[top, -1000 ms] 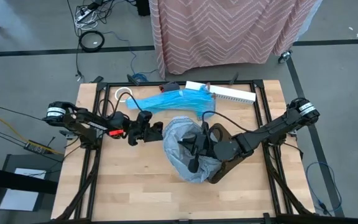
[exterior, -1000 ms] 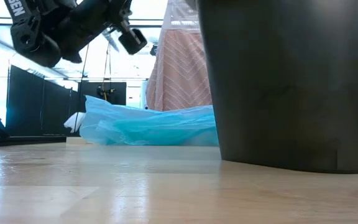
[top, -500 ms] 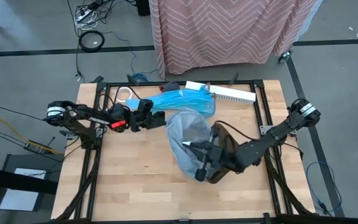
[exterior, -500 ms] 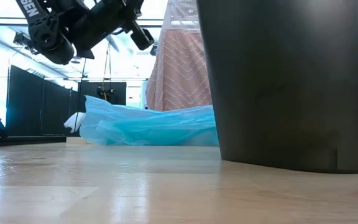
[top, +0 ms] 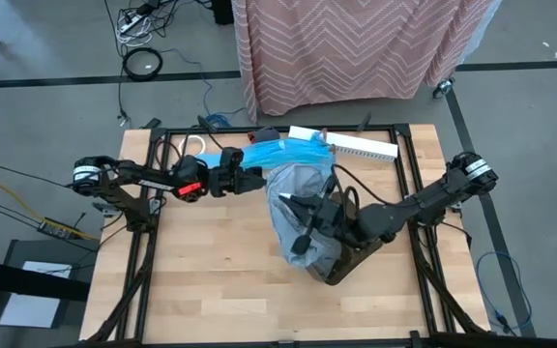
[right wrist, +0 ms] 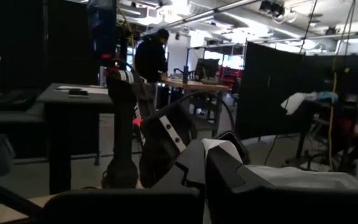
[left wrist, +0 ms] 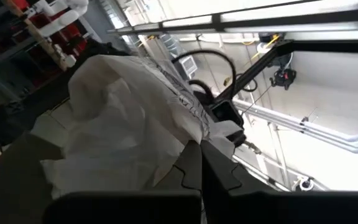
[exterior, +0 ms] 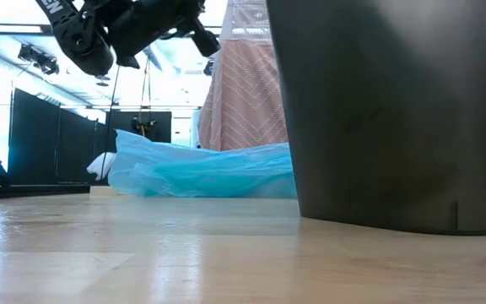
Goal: Place trash/remove bag and relplace
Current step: Remove the blue trash bag from the black trash bin using the drawstring
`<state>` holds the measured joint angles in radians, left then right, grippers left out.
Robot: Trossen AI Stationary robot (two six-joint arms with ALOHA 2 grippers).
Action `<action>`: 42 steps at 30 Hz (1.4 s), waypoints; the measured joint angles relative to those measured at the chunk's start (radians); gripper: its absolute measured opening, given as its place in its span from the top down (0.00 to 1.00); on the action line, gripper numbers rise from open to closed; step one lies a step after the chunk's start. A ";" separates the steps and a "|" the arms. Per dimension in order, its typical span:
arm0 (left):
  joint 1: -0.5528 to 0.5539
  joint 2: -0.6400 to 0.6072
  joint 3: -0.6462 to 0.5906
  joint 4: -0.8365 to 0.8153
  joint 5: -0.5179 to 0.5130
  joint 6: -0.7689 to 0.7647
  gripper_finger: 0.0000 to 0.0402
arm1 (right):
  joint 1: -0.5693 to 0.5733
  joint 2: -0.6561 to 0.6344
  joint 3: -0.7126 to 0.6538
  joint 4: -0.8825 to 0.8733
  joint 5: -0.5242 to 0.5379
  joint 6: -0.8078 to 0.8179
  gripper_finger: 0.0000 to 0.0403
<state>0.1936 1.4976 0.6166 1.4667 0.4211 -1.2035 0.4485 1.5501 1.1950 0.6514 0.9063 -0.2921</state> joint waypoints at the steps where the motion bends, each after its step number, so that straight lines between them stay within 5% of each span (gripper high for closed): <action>1: 0.000 0.000 0.008 -0.021 0.002 0.006 1.00 | -0.009 0.000 0.000 -0.010 -0.013 0.015 1.00; 10: -0.001 0.000 0.097 -0.125 0.031 0.021 1.00 | -0.051 0.000 0.000 -0.218 -0.007 0.227 1.00; 20: -0.062 0.000 0.134 -0.113 0.077 -0.048 1.00 | -0.058 0.000 0.000 -0.401 0.195 0.379 1.00; 32: -0.103 0.000 0.140 0.047 0.043 -0.167 1.00 | -0.113 0.001 0.000 -0.575 0.190 0.562 1.00; 42: -0.203 0.001 0.352 0.060 0.092 -0.215 1.00 | -0.133 0.001 0.001 -0.620 0.142 0.612 1.00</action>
<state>-0.0093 1.4986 0.9686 1.5270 0.5133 -1.4183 0.3156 1.5509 1.1961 0.0313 1.0482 0.3202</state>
